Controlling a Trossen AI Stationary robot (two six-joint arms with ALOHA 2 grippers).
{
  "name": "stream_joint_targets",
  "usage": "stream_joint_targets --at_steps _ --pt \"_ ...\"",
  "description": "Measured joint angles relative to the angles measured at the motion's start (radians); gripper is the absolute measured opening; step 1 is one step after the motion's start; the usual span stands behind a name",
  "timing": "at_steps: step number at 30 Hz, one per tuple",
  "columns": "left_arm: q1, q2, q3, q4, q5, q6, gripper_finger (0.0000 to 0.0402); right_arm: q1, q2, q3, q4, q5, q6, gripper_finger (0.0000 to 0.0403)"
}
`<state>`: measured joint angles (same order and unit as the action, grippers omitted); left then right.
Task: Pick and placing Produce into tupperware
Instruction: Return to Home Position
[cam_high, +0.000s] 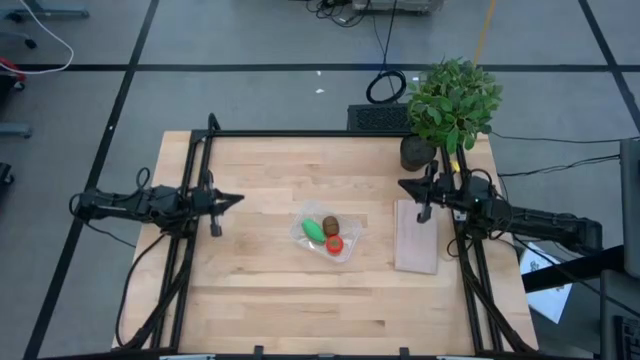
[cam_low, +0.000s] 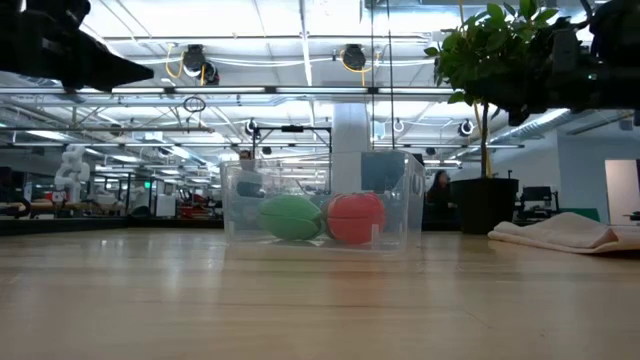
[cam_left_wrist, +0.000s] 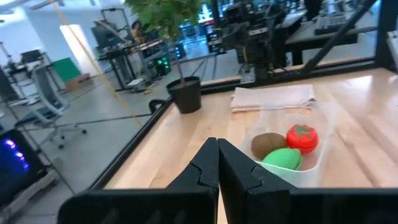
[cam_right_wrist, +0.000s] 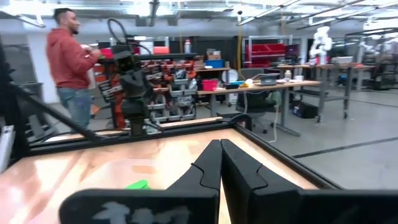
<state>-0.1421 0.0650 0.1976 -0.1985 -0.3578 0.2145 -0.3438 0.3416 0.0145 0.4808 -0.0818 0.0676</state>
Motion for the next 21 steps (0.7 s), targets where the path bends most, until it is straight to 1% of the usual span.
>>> stream_joint_targets --at_steps 2,6,9,12,16,21 --pt "0.012 0.000 -0.009 0.005 -0.009 -0.008 0.0000 -0.008 0.000 0.000 -0.010 -0.027 -0.001 0.0000" --pt "0.047 0.000 -0.035 0.006 -0.040 -0.040 0.0000 -0.019 0.000 0.000 -0.058 -0.032 -0.008 0.0000" --pt "0.073 0.000 -0.076 0.009 -0.044 -0.052 0.0000 -0.024 0.000 0.000 -0.074 -0.074 -0.012 0.0000" --pt "0.099 0.000 -0.117 0.017 -0.043 -0.074 0.0000 -0.024 0.000 0.000 -0.069 -0.080 -0.012 0.0000" --pt "0.116 0.012 -0.116 0.035 -0.009 -0.077 0.0000 -0.024 0.000 0.000 -0.062 -0.080 -0.012 0.0000" --pt "0.118 0.012 -0.116 0.016 -0.009 -0.074 0.0000 -0.026 0.000 0.000 -0.059 -0.080 -0.005 0.0000"
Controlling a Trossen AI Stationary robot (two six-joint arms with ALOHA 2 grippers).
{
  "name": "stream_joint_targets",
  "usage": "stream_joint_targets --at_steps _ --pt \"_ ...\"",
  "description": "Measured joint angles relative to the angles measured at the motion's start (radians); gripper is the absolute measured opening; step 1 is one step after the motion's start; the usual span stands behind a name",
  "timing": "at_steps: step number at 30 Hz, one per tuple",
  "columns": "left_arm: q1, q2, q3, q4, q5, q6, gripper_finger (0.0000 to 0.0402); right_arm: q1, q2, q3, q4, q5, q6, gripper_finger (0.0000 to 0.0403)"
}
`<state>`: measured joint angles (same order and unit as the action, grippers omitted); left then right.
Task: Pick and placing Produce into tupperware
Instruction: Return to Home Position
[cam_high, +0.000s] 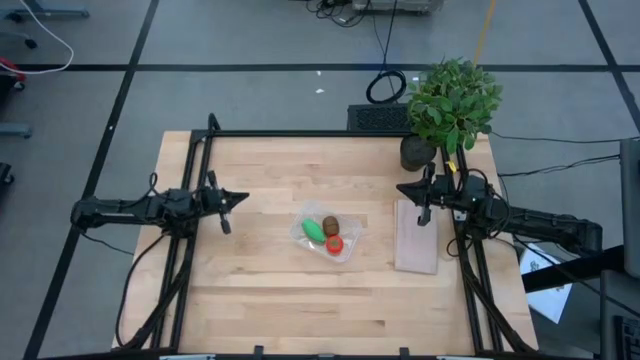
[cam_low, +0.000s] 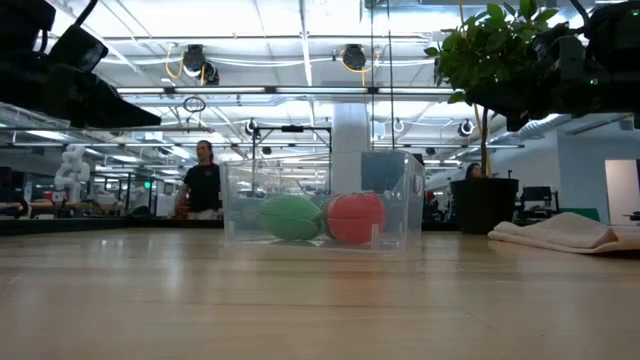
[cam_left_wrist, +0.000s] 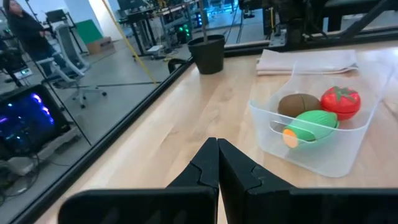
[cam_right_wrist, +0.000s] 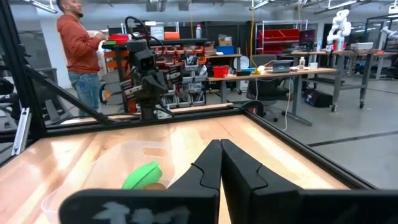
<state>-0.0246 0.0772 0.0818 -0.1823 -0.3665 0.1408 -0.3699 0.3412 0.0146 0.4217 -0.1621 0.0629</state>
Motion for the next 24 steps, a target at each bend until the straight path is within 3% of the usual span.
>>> stream_joint_targets --at_steps 10,17,24 --pt "0.000 0.000 0.000 -0.006 0.011 -0.023 0.0001 -0.003 0.000 0.000 0.000 0.000 0.004 0.0000" --pt "0.000 0.000 0.000 -0.004 0.081 -0.020 0.0016 -0.003 0.000 0.000 0.021 0.001 0.004 0.0000" --pt "0.000 0.000 0.000 0.019 0.052 -0.006 0.0014 -0.003 0.000 0.000 0.023 0.002 0.002 0.0000"
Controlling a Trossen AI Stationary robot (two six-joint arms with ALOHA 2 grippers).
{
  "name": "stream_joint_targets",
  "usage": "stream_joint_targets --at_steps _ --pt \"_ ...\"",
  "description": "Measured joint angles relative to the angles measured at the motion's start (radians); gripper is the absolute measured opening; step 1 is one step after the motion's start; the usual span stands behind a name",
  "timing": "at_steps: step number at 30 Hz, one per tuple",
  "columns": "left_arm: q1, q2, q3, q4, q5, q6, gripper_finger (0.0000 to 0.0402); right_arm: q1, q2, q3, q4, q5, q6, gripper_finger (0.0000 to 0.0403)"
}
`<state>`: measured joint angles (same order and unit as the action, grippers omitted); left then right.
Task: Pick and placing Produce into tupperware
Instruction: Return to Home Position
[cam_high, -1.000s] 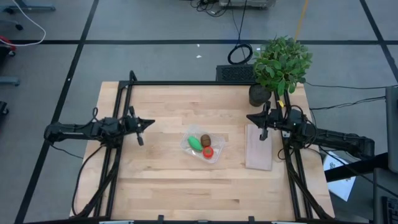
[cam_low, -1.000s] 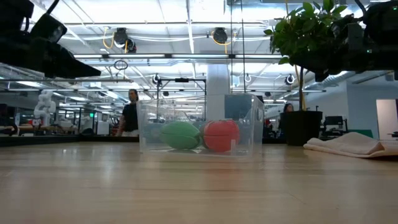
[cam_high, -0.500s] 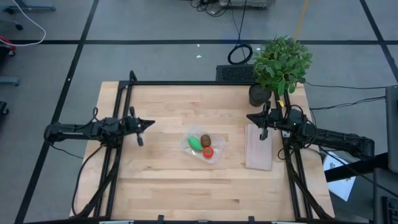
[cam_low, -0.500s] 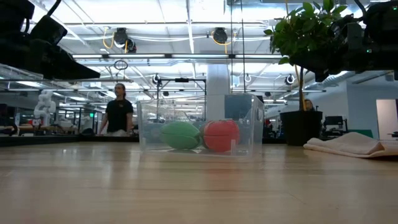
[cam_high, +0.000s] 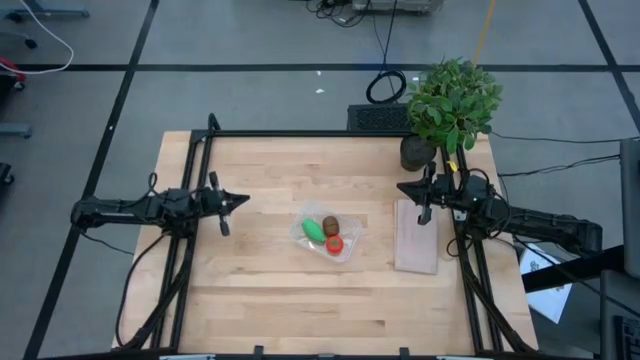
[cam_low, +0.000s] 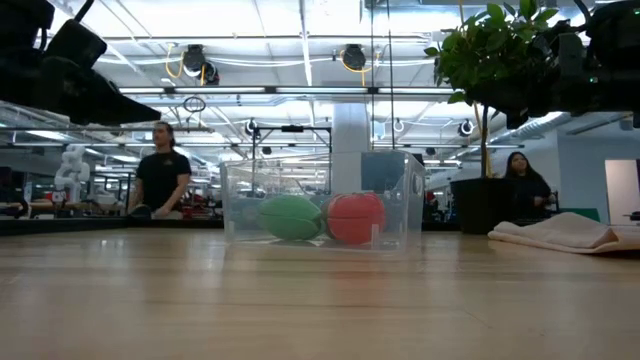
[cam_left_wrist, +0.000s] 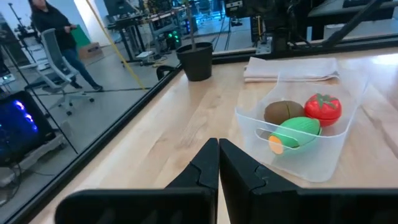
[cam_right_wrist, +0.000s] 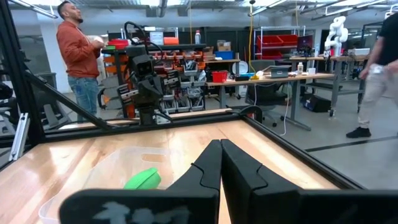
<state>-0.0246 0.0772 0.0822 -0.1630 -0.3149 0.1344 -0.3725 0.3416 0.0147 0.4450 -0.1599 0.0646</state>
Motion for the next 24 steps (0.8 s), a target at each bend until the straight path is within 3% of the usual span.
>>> stream_joint_targets --at_steps 6,16,24 --pt "0.000 0.000 0.000 0.001 0.000 0.020 0.0002 0.000 0.000 0.000 0.000 0.001 0.001 0.0000" --pt "0.000 0.000 0.000 0.001 0.000 0.021 0.0031 0.000 0.000 0.000 0.000 0.001 0.002 0.0000" --pt "0.000 0.000 0.000 0.001 0.000 0.022 0.0032 0.000 0.000 0.000 -0.001 0.001 0.002 0.0000"
